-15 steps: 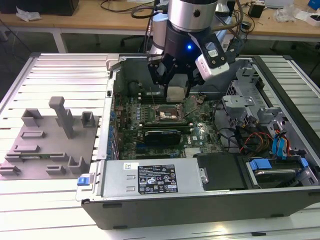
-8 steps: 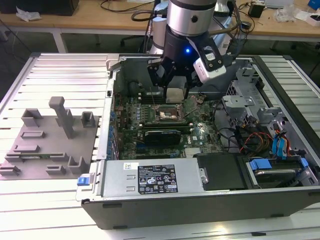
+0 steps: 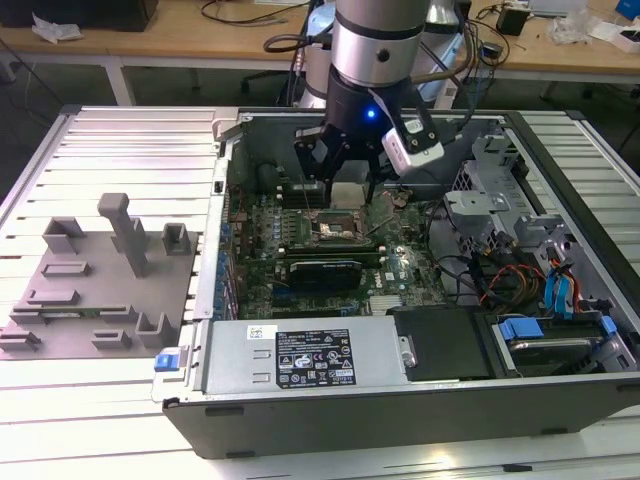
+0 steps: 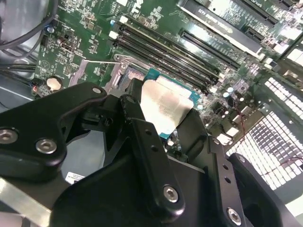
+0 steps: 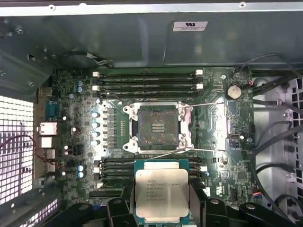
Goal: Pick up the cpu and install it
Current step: 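Pick up the cpu and move it towards the insertion slot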
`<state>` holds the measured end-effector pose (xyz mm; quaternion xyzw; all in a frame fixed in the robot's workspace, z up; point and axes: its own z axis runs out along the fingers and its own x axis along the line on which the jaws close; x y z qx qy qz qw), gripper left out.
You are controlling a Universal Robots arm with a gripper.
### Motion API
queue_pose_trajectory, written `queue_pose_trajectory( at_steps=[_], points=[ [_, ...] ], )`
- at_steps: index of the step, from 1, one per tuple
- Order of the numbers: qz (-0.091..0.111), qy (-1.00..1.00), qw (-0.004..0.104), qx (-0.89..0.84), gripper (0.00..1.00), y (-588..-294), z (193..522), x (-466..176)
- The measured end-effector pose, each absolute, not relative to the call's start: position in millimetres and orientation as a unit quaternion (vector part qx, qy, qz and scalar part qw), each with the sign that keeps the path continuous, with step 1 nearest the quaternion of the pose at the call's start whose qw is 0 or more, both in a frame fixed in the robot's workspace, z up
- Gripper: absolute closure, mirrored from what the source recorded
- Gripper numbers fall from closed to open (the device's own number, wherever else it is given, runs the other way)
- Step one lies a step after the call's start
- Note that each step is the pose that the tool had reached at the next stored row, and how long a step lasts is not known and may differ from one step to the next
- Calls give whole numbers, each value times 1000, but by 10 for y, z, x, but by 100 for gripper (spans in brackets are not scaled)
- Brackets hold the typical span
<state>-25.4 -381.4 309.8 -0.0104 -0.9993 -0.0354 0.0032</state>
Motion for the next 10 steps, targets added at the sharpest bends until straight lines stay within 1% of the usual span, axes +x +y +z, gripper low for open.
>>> queue_pose_trajectory(
  at_steps=[6,10],
  points=[
    [-36,-999,3,-10,45,-3733,3044,-254],
    [-36,-999,3,-10,45,-3577,3005,-254]
  ],
)
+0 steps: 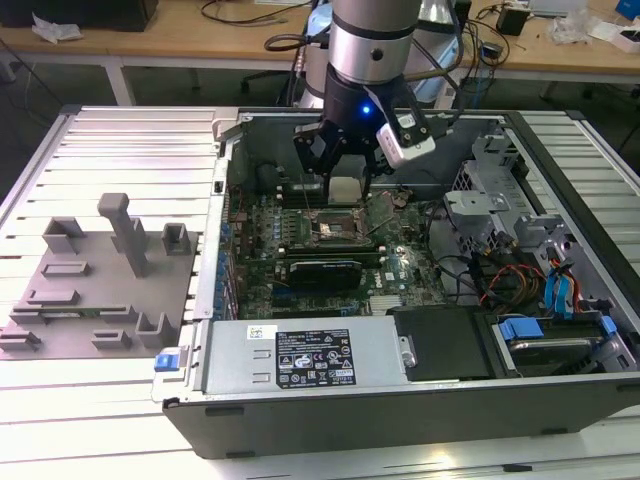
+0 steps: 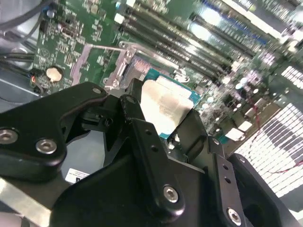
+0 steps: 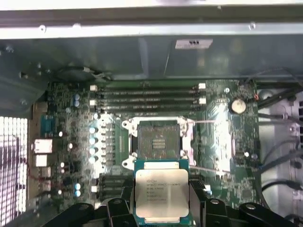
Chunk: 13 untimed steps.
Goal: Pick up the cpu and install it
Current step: 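Pick up the cpu and move it towards the insertion slot, then place the cpu into insertion slot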
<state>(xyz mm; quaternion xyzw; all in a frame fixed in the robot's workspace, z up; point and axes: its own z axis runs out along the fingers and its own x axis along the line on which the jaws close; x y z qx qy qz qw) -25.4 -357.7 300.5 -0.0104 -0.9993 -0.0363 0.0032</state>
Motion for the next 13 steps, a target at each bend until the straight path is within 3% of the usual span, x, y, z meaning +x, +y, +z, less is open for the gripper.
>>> queue_pose_trajectory(
  at_steps=[13],
  points=[
    [-36,-999,3,-10,45,-3519,2897,-266]
  ],
)
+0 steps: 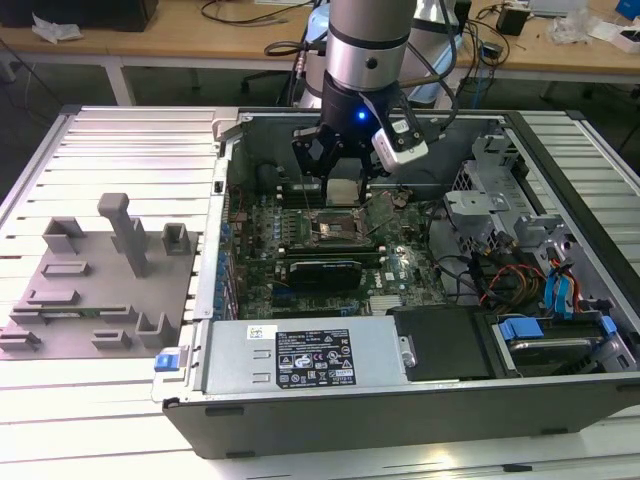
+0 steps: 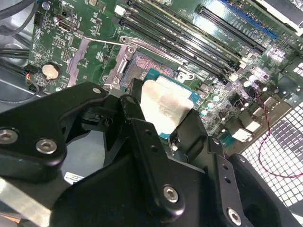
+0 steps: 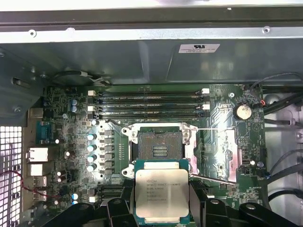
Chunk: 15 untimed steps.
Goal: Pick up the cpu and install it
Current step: 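Place the cpu into insertion slot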
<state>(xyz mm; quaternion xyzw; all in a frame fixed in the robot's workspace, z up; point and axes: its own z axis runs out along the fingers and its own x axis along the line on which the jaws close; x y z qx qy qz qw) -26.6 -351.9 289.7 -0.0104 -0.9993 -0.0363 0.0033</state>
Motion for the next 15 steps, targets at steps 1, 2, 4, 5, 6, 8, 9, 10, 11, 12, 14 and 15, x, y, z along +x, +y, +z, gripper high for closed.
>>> queue_pose_trajectory(
  at_steps=[1,2,4,5,6,8,9,10,11,12,14,15],
  points=[
    [-36,-999,3,-10,45,-3519,2897,-266],
    [-36,-999,3,-10,45,-3519,2897,-266],
    [-36,-999,3,-10,45,-3519,2897,-266],
    [-36,-999,3,-10,45,-3519,2896,-266],
    [-36,-999,3,-10,45,-3519,2896,-266],
    [-36,-999,3,-11,45,-3518,2895,-267],
    [-36,-999,3,-14,45,-3518,2895,-267],
    [-36,-999,3,-27,45,-3518,2894,-267],
    [-36,-999,2,-35,45,-3518,2894,-267],
    [-36,-998,2,-43,45,-3518,2893,-267],
    [-36,-997,1,-64,45,-3518,2891,-267],
    [-36,-997,1,-72,45,-3518,2891,-267]
  ],
)
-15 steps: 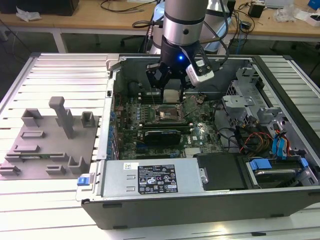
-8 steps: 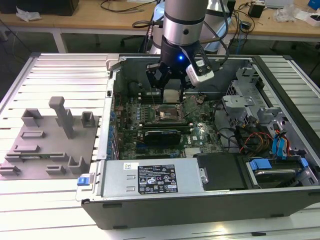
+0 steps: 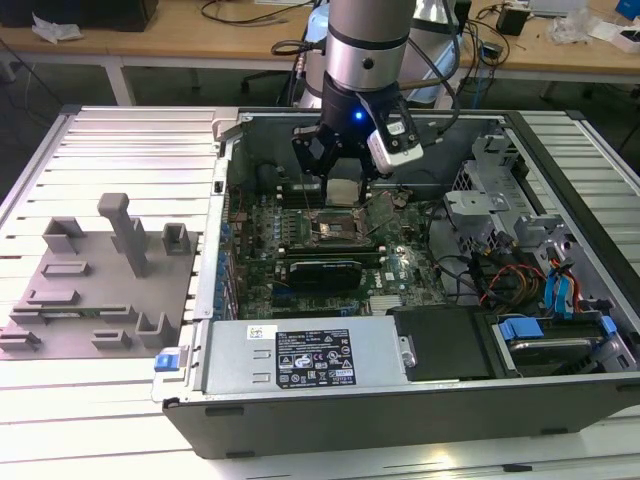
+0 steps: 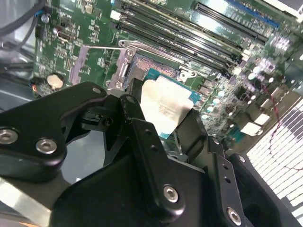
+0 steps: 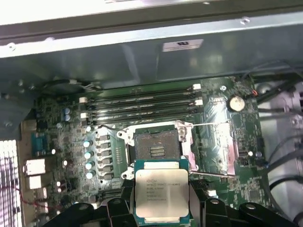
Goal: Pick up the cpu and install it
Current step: 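Place the cpu into insertion slot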
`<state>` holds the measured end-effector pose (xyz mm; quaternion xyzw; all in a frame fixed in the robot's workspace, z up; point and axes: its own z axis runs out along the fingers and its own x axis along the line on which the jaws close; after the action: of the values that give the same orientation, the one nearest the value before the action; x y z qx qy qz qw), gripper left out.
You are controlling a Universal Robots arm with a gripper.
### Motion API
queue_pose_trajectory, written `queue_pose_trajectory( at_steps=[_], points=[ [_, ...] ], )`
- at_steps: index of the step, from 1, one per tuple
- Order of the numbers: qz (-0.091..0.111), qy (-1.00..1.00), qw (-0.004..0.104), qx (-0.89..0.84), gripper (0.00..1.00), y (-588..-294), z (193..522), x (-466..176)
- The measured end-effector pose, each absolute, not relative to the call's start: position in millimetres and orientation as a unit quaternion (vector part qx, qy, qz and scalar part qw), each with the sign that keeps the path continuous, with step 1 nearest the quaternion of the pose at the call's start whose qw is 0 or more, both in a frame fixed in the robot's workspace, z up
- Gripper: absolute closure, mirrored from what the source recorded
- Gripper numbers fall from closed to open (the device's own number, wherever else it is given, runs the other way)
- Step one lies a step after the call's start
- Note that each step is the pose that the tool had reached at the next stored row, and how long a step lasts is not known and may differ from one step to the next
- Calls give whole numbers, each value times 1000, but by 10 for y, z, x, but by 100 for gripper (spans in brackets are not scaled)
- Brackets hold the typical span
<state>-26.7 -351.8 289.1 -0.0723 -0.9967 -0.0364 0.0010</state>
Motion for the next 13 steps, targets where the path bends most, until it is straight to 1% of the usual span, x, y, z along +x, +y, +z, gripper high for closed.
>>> queue_pose_trajectory(
  at_steps=[13],
  points=[
    [-36,-975,-4,-218,45,-3518,2879,-267]
  ],
)
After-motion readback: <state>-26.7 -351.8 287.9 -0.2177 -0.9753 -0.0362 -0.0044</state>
